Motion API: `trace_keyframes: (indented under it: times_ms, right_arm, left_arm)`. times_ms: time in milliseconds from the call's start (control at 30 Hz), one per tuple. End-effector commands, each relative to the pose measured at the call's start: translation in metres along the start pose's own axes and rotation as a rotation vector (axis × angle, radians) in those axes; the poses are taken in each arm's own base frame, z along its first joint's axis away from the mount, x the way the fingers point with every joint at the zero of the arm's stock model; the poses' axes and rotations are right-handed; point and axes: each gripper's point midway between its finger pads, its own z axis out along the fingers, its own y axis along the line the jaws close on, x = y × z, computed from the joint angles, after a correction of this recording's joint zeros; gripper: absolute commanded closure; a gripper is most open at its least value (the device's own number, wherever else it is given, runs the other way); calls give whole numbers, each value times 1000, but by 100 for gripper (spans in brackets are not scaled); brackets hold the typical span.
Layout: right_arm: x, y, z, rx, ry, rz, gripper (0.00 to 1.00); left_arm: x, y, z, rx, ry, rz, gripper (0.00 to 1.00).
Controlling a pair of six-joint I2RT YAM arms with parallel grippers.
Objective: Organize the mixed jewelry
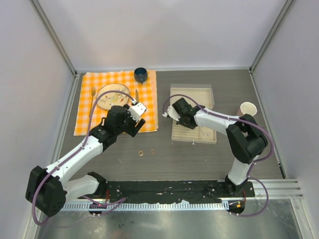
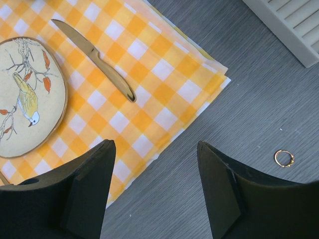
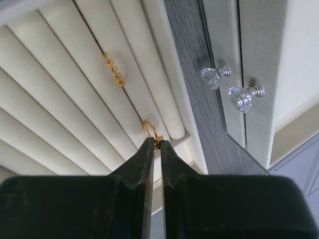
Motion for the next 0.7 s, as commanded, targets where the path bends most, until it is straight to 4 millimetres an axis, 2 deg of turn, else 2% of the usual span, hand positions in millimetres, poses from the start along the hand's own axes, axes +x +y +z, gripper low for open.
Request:
trace_keyframes:
  times_ms: [0, 667]
  right_arm:
    - [-5, -6, -1, 43, -18, -24, 99]
    - [-14, 6, 9, 72, -31, -133, 99]
  left_arm:
    - [-12, 2, 0, -3, -50, -15, 29]
    - [-13, 3, -2, -6, -57, -17, 29]
